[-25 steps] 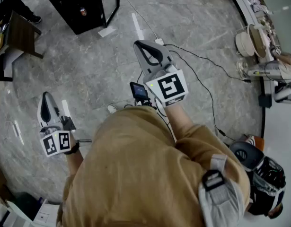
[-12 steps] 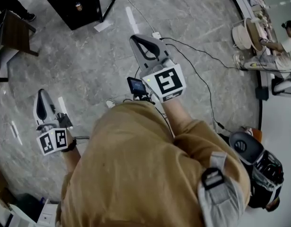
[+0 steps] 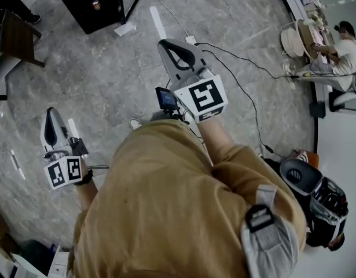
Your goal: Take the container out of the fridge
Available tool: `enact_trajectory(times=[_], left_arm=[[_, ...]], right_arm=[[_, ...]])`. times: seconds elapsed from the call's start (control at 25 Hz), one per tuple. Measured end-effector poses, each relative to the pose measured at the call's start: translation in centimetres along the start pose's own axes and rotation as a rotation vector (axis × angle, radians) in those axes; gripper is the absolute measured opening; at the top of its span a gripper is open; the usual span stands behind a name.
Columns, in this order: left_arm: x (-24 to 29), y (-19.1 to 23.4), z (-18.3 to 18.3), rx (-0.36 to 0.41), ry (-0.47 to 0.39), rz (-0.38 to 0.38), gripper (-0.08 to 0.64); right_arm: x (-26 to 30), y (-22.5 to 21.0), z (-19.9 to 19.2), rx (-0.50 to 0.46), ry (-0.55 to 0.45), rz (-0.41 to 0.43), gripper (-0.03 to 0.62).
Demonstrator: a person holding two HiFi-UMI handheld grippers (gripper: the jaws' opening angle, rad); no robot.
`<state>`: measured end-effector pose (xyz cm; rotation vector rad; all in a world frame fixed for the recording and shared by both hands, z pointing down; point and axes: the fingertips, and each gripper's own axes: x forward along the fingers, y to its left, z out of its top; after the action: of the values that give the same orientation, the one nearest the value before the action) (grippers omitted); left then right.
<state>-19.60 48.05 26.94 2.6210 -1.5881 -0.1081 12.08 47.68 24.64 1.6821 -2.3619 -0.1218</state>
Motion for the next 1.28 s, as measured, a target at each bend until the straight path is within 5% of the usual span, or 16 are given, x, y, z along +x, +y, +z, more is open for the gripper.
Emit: enact_trajectory(times=[0.64,1.28], left_arm=[[-2.2,0.8,0.2,-0.022,-0.025,-0.054,0.002],[12.6,3.5,-0.2,-0.005,0.018,0.059,0.002]], right_arm=[[-0.9,3.1,2.4,-0.039,-0.033,-0.034,0.003],[16.0,-6.0,1.2,-0.005,-0.045,0.098,0.003]])
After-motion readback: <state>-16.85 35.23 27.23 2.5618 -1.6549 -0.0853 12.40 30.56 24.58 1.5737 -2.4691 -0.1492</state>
